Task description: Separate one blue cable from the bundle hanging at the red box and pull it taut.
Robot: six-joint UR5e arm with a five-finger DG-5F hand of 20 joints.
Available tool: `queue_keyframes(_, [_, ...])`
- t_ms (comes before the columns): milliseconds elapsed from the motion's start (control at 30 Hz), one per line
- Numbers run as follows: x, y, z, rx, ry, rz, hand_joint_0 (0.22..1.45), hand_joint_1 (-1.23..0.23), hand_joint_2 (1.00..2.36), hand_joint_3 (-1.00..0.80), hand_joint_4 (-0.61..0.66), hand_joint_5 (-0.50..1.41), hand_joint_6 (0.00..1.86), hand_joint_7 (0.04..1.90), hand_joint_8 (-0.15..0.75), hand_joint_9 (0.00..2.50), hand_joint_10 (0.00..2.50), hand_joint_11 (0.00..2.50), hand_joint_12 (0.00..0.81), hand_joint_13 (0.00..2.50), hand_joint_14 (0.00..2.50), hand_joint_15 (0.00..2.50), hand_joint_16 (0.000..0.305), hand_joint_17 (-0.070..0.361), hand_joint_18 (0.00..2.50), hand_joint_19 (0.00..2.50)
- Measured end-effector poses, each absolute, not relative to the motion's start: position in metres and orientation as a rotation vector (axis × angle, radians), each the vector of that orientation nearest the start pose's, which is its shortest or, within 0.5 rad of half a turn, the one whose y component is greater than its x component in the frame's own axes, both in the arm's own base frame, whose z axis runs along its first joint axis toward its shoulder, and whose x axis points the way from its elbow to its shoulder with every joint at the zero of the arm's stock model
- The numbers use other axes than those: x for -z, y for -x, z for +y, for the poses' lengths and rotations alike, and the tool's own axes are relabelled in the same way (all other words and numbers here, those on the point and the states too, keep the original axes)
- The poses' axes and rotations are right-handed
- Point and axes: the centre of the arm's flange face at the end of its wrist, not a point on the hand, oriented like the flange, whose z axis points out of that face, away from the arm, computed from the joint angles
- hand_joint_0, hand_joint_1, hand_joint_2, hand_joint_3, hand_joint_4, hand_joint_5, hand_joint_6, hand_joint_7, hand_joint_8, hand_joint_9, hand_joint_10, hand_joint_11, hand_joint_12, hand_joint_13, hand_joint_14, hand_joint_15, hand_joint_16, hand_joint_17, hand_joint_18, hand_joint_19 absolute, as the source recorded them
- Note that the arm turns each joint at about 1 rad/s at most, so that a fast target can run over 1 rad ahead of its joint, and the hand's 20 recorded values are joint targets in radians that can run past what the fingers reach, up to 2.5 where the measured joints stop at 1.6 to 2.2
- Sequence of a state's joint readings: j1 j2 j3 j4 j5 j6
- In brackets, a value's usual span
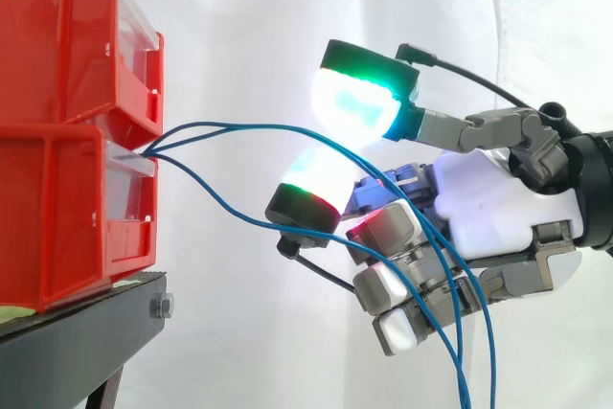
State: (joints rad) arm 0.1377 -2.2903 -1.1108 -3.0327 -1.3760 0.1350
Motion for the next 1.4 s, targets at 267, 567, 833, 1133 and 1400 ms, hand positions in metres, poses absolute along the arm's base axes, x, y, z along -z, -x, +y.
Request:
queue_keyframes(267, [-0.2683, -0.7547, -0.0495, -1.167, -1.428, 1.210, 0.70, -0.84, 1.00, -0.50, 0.05, -0.23, 0.93, 0.84, 0.284, 1.08, 0.01, 1.30, 0.353, 1.02, 0.03, 0.81, 0.052, 0.118, 0.78, 0.62])
queue_keyframes(567, [-0.2683, -0.7547, -0.0498, -1.167, -1.428, 1.210, 0.63, -0.66, 1.01, -0.33, 0.06, -0.23, 0.90, 0.91, 0.303, 1.08, 0.01, 1.21, 0.367, 1.00, 0.03, 0.81, 0.055, 0.125, 0.73, 0.68])
queue_keyframes(833, [-0.2683, -0.7546, -0.0499, -1.166, -1.429, 1.210, 0.61, -0.50, 1.01, -0.34, 0.09, -0.22, 0.85, 0.90, 0.304, 1.08, 0.01, 1.20, 0.374, 0.97, 0.03, 0.82, 0.055, 0.125, 0.68, 0.71])
queue_keyframes(1133, [-0.2684, -0.7547, -0.0497, -1.167, -1.428, 1.210, 0.59, -0.71, 1.00, -0.50, 0.10, -0.22, 0.88, 0.87, 0.310, 1.07, 0.01, 1.21, 0.372, 0.97, 0.02, 0.79, 0.056, 0.125, 0.71, 0.67])
queue_keyframes(1400, [-0.2684, -0.7547, -0.0496, -1.167, -1.428, 1.210, 0.71, -0.82, 1.01, -0.40, 0.02, -0.22, 0.93, 0.91, 0.306, 1.06, 0.01, 1.23, 0.369, 0.98, 0.03, 0.79, 0.054, 0.120, 0.76, 0.61])
